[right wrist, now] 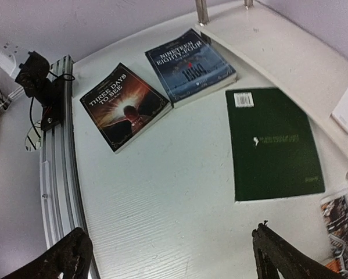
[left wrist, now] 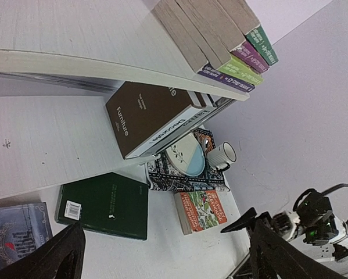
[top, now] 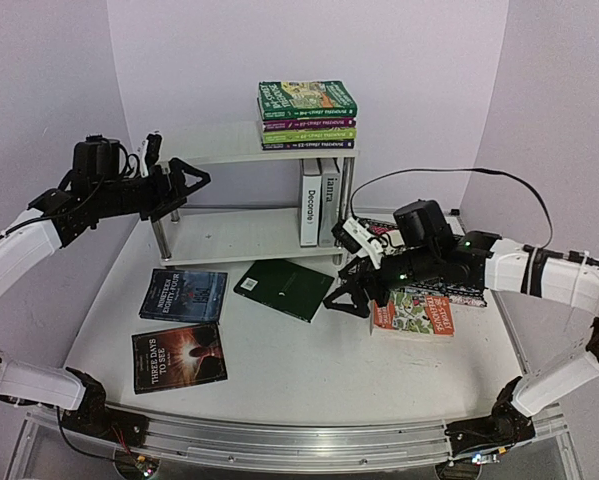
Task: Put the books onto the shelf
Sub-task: Move the book to the center of the board.
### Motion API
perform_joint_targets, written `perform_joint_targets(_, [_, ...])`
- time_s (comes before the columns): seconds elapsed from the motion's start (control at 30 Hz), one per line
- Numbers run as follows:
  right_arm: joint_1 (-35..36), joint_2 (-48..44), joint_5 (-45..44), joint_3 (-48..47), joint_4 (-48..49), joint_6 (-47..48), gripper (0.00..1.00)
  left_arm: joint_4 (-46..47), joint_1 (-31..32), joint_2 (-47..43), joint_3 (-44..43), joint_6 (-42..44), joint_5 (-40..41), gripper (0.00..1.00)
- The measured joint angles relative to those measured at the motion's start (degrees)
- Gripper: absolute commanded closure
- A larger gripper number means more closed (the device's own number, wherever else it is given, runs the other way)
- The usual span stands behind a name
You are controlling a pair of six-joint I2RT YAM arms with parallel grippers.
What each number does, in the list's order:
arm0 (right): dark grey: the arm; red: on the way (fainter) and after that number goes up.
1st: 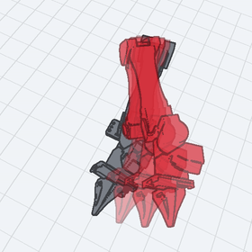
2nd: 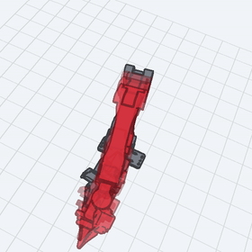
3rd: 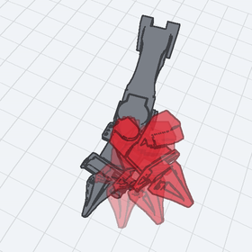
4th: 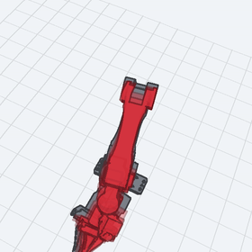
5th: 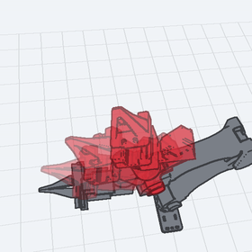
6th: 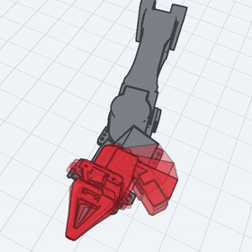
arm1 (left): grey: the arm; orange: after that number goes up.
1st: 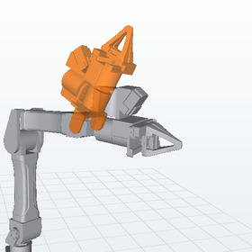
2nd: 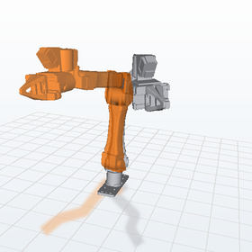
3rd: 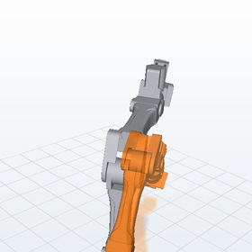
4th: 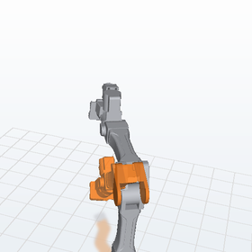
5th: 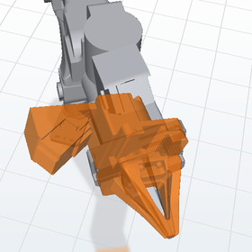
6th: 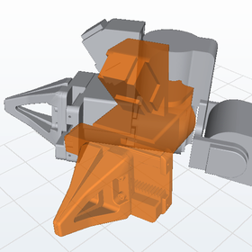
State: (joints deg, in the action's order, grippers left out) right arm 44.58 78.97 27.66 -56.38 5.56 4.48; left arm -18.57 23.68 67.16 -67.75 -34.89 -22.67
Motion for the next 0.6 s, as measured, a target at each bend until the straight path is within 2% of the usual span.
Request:
perform_joint_targets(0.17, [0.0,4.67,-3.53,0.0,-0.18,-10.36,0.02,1.58,0.0,-1.48,1.57,-0.84,1.58,0.0])
perform_joint_targets(0.33, [0.0,6.24,-9.13,0.0,-0.56,-18.29,0.02,4.54,-0.02,-8.82,8.99,-2.57,5.5,0.0])
perform_joint_targets(0.47, [0.0,6.17,-13.19,0.35,-0.76,-21.98,0.02,7.33,-0.02,-14.71,14.98,-3.19,6.4,0.0])
perform_joint_targets(0.6, [-0.19,4.41,-19.51,4.14,-0.43,-24.53,0.02,9.11,0.0,-15.79,18.07,-3.77,4.43,0.0])
